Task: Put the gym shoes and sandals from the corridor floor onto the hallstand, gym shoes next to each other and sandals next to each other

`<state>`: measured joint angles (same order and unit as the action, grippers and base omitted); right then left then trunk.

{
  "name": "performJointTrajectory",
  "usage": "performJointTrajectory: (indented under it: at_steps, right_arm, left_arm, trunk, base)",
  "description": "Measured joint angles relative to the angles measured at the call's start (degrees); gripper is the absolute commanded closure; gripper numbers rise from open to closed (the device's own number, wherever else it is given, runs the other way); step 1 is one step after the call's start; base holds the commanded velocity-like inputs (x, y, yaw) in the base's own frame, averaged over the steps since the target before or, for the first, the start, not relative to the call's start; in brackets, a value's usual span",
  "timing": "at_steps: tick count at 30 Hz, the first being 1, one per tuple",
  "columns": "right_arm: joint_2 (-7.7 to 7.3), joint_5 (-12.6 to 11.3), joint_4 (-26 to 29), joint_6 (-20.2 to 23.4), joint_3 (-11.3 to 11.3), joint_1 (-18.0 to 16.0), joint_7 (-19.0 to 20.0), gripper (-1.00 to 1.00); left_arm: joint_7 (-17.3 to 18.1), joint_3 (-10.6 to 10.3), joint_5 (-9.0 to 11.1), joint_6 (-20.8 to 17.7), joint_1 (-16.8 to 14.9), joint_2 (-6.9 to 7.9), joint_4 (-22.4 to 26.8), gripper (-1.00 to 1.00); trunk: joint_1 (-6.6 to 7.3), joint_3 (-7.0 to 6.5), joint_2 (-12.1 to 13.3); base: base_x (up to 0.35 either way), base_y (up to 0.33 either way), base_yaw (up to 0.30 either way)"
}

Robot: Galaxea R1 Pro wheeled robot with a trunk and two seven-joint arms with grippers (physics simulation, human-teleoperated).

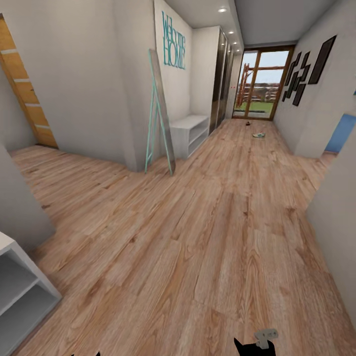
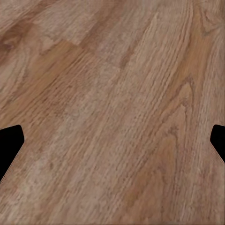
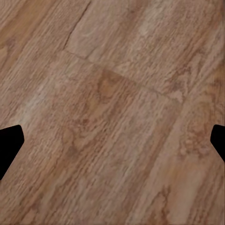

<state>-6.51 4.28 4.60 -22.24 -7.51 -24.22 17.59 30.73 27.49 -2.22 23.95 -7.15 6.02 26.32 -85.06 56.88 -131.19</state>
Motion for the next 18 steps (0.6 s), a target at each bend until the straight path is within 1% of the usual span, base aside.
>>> performJointTrajectory:
  at_steps: [18]
  right_arm:
    - [0.01, -0.06, 0.11, 0.00, 0.01, 0.00, -0.15, -1.00]
  left_arm:
    - [-0.01, 0.09, 0.00, 0.00, 0.00, 0.00, -0.08, -1.00]
  trunk:
    - [0.00, 0.00, 0.00]
  base:
    - [0.338, 0.000, -0.004]
